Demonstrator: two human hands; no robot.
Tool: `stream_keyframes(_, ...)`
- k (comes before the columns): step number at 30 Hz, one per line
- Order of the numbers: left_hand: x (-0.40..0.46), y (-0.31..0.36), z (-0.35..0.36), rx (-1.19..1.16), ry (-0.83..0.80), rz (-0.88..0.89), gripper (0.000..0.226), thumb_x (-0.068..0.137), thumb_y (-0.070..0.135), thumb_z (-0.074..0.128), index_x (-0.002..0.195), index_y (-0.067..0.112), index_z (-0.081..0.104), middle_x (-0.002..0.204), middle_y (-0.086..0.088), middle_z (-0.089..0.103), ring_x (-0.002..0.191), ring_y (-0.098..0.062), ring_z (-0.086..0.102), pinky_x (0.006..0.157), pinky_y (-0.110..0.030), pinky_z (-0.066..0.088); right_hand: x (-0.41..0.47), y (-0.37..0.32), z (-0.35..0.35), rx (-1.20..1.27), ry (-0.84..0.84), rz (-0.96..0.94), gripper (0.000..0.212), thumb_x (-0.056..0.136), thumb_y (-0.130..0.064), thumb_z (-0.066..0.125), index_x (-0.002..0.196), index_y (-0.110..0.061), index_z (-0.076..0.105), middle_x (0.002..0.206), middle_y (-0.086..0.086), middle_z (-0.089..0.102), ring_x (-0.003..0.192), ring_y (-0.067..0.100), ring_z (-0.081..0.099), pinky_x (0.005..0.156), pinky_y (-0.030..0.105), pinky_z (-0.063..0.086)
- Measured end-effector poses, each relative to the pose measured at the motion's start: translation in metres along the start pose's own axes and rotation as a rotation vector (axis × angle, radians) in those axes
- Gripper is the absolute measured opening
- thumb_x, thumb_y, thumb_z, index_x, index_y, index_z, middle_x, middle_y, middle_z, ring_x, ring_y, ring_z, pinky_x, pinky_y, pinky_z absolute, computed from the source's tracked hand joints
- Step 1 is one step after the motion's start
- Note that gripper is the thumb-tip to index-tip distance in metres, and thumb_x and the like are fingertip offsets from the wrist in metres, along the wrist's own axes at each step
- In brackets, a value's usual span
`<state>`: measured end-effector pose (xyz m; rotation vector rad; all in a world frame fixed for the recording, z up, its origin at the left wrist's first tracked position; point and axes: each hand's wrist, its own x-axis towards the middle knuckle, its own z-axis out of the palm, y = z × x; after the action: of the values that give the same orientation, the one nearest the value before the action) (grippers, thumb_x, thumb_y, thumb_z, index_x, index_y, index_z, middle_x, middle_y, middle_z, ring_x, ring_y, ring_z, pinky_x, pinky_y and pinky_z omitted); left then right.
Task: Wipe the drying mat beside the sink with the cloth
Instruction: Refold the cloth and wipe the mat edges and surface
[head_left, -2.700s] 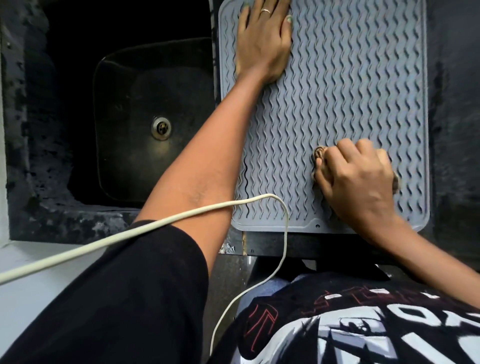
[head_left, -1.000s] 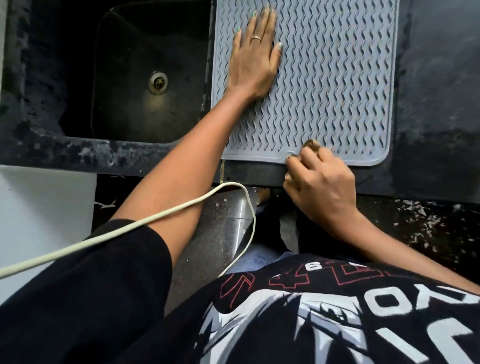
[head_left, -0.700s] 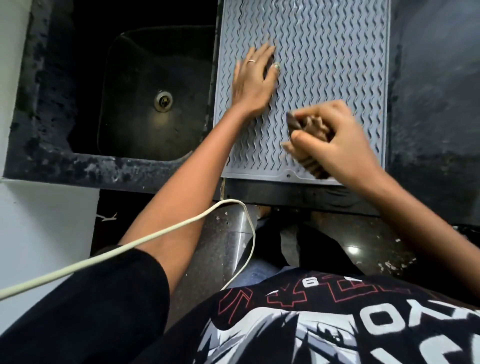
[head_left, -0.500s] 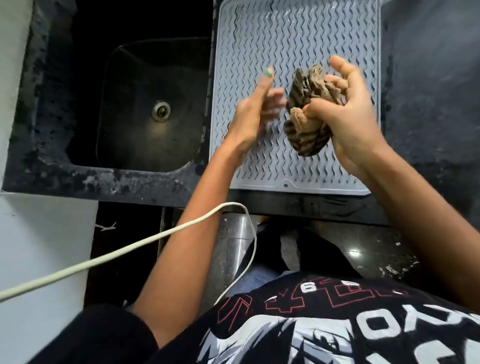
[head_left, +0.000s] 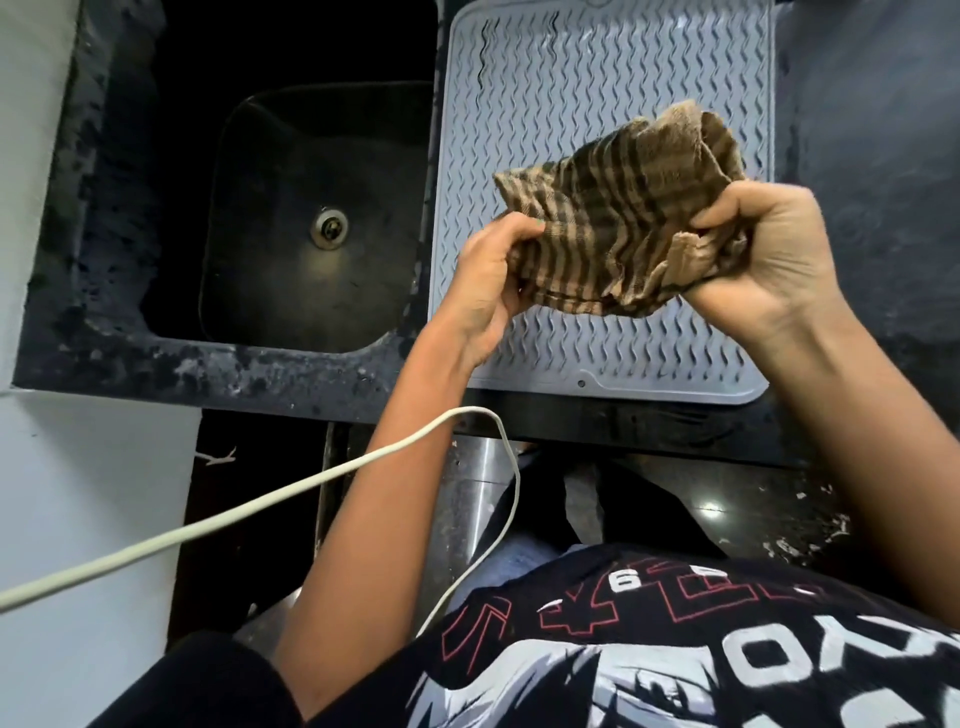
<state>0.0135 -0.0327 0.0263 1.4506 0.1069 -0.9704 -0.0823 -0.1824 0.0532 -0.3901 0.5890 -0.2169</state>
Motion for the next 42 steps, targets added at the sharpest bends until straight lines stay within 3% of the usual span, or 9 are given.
stream_keyframes(5,0.003,0.005,-0.002,0.136,-0.025,0.062,0.031,0.086,0.018,0.068,0.115,0.019,0.056,0.111,-0.004,0.071,0.098,-0.017,0.071,0.08,-0.036,0.059,0.002,-0.008,-0.002,-0.053,-0.029,-0.085,0.048,0.083,0.009,0.024,0.118,-0.006,0.053,0.112,0.015,0.063,0.106,0.029,0.062,0.095,0.044,0.051)
stream_keyframes(9,0.009,0.009,0.004,0.096,0.061,0.136,0.03,0.091,0.007,0.058,0.117,0.022,0.052,0.111,-0.004,0.068,0.096,-0.017,0.068,0.078,-0.035,0.059,-0.002,-0.024,-0.006,-0.31,-0.354,-0.025,0.044,0.09,-0.026,0.033,0.117,-0.003,0.058,0.109,0.014,0.066,0.105,0.027,0.059,0.095,0.044,0.048)
stream_keyframes(14,0.007,0.014,0.008,-0.134,-0.17,0.194,0.019,0.096,0.001,0.043,0.087,0.013,0.055,0.102,-0.009,0.066,0.09,-0.023,0.064,0.089,-0.039,0.054,0.009,-0.019,-0.006,-0.835,-0.132,-0.239,0.02,0.093,-0.016,0.049,0.109,-0.013,0.062,0.1,0.003,0.072,0.094,0.018,0.066,0.082,0.031,0.051)
stream_keyframes(19,0.004,0.023,0.006,-0.32,-0.387,0.139,0.027,0.099,0.011,0.034,0.082,0.016,0.054,0.099,-0.005,0.068,0.089,-0.021,0.066,0.082,-0.035,0.056,0.02,-0.017,-0.01,-1.037,-0.384,-0.068,0.065,0.074,-0.022,0.074,0.132,-0.029,0.047,0.137,-0.003,0.054,0.126,0.012,0.051,0.106,0.034,0.043)
stream_keyframes(23,0.01,0.035,0.009,-0.457,-0.38,0.142,0.034,0.103,0.016,0.027,0.083,0.02,0.055,0.101,-0.003,0.071,0.094,-0.021,0.067,0.089,-0.039,0.054,0.022,-0.012,-0.006,-1.088,-0.403,0.021,0.064,0.068,-0.024,0.082,0.125,-0.028,0.054,0.111,0.0,0.071,0.093,0.015,0.071,0.065,0.022,0.058)
stream_keyframes(26,0.015,0.045,0.003,-0.529,-0.262,0.171,0.019,0.09,0.014,0.037,0.092,0.016,0.056,0.109,-0.005,0.066,0.096,-0.023,0.061,0.09,-0.039,0.048,0.025,-0.015,-0.008,-1.14,-0.245,-0.091,0.054,0.061,-0.027,0.083,0.11,-0.018,0.064,0.1,0.007,0.074,0.09,0.026,0.072,0.074,0.04,0.06)
stream_keyframes(30,0.018,0.053,-0.004,0.115,0.057,0.419,0.032,0.092,0.021,0.04,0.122,0.021,0.053,0.128,0.006,0.057,0.107,-0.007,0.054,0.088,-0.026,0.04,0.026,-0.027,-0.009,-1.005,-0.21,-0.083,0.052,0.06,-0.023,0.083,0.106,-0.006,0.066,0.105,0.016,0.072,0.088,0.026,0.072,0.075,0.038,0.061)
stream_keyframes(34,0.019,0.054,0.0,0.813,-0.163,0.587,0.051,0.085,0.038,0.062,0.134,0.026,0.05,0.137,0.019,0.047,0.129,0.0,0.041,0.106,-0.019,0.03,0.034,-0.038,0.001,-1.045,-0.3,-0.061,0.045,0.063,-0.022,0.08,0.103,-0.008,0.068,0.096,0.01,0.074,0.082,0.018,0.072,0.068,0.027,0.06)
stream_keyframes(42,0.03,0.062,0.01,0.561,-0.038,0.413,0.023,0.079,0.03,0.077,0.092,0.012,0.069,0.076,0.001,0.068,0.067,-0.006,0.064,0.058,-0.022,0.054,0.045,-0.05,0.005,-1.086,-0.181,-0.159,0.048,0.067,-0.026,0.08,0.112,-0.016,0.065,0.107,0.003,0.072,0.093,0.014,0.07,0.073,0.026,0.058)
